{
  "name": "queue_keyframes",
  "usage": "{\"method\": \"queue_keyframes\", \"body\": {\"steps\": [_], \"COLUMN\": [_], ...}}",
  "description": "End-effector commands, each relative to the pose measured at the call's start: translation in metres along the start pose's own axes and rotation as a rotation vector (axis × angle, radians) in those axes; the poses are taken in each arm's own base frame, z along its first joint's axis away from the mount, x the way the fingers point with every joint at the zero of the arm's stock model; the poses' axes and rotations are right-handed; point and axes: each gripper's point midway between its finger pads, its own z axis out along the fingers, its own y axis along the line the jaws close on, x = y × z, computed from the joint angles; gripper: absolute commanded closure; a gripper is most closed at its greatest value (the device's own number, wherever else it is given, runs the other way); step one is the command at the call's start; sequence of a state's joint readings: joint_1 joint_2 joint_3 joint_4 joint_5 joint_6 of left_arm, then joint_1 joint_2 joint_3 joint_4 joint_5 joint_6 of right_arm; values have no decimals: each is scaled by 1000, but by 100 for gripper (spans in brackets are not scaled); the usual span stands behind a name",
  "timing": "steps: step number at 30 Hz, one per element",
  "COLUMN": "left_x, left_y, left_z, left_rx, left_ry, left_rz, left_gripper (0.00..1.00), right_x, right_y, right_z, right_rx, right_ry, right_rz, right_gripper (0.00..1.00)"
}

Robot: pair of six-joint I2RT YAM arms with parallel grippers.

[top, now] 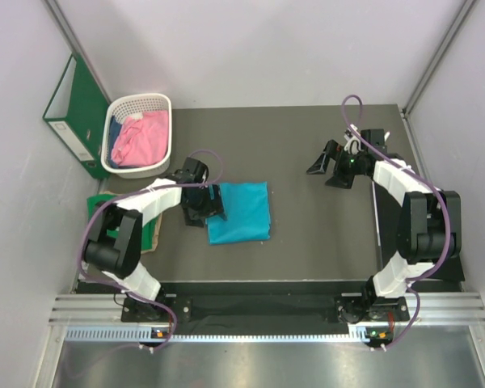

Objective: Fold and stack the t-shirts
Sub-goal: Put the neatly folded tshirt into the corner of the board with the left arm

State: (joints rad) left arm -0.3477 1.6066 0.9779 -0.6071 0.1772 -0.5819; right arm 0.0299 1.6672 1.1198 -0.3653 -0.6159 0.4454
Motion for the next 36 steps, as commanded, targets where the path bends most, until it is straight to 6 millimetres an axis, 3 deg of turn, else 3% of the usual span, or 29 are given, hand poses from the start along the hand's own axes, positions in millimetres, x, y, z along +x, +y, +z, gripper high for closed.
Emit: {"method": "queue_keyframes", "body": {"steps": [1,8,10,11,12,15,19,26,36], "left_x": [-18,-14,-11,-9,-8,1,0,-10,-28], "left_y": [-15,-5,-1,1,2,15,19,31,90], "left_z": [10,35,42,45,47,55,46,-8,-91], "left_rx": [58,14,-2,-11,-19,-83,-123,-247,-409], "left_ry": [-35,13,36,47,56,102,100,70,-27], "left_rz": [-4,-6,-12,-15,-20,-43,-47,-9,-119], "left_gripper": [17,29,50,56,75,100,100,100,100], "right_x": [-3,-3,-2,-2,-2,-2,-1,-4,-9], "right_y": [10,10,9,9,8,8,8,10,9], "right_z": [-4,-5,-4,-4,-4,-4,-3,-3,6], "right_rx": [-37,-36,-33,-32,-32,-31,-32,-38,-50], "right_ry": [-10,-10,-7,-8,-7,-4,-3,-3,28], "right_rz": [-42,-38,-36,-36,-34,-30,-33,-32,-25], "right_gripper": [0,0,0,0,0,0,0,0,0]}}
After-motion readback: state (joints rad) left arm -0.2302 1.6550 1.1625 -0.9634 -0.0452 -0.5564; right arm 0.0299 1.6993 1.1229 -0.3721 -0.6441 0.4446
